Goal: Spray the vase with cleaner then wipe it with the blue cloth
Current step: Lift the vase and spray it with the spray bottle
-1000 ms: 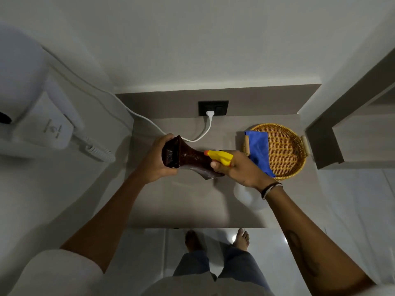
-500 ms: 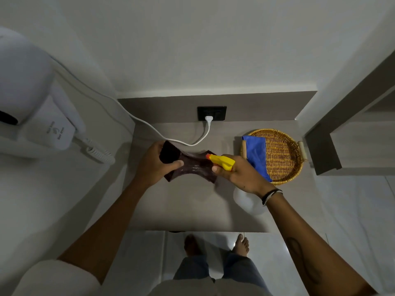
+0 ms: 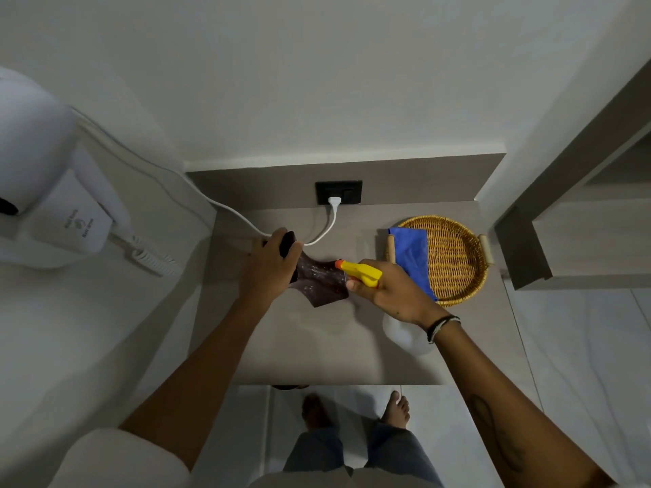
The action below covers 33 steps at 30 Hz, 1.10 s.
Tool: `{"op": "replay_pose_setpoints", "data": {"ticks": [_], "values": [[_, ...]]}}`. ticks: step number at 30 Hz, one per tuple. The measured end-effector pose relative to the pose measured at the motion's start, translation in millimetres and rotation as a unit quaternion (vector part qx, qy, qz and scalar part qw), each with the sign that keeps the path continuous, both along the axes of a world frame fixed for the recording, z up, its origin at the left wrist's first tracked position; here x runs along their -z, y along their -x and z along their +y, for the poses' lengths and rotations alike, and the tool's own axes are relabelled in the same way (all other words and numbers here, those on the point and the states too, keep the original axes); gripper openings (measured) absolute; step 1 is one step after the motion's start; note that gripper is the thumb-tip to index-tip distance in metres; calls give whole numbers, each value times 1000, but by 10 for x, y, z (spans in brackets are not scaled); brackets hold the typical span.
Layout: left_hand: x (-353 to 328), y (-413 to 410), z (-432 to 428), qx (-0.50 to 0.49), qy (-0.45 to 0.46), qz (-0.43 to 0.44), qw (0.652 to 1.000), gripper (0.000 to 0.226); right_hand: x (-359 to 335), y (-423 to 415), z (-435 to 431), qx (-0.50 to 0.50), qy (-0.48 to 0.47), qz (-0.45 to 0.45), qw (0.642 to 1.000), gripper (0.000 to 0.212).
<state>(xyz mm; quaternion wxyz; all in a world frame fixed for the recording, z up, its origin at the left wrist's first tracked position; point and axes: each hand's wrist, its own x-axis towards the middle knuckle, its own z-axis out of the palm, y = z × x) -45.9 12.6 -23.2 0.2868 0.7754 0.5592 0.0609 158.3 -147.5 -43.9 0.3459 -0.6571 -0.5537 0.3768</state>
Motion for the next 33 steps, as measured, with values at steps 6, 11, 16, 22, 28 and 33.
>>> {"op": "replay_pose_setpoints", "data": {"ticks": [6, 11, 16, 22, 28, 33], "values": [[-11, 115, 132, -7, 38, -40, 998, 56, -48, 76, 163, -43, -16, -39, 998, 42], [-14, 150, 136, -4, 62, -56, 996, 66, 22, 118, 183, -51, 8, -13, 999, 43], [-3, 207, 67, 28, 49, -16, 998, 86, 104, 129, 161, -39, 31, -24, 998, 44], [23, 344, 142, 149, 85, 80, 982, 147, 115, 42, 60, -23, 25, -31, 999, 46], [-109, 303, 139, 187, -100, 35, 977, 65, 112, -53, 14, -17, 10, -51, 998, 45], [-124, 184, 84, 24, -13, 3, 1000, 75, 85, -42, -5, 3, 19, -56, 998, 19]]}}
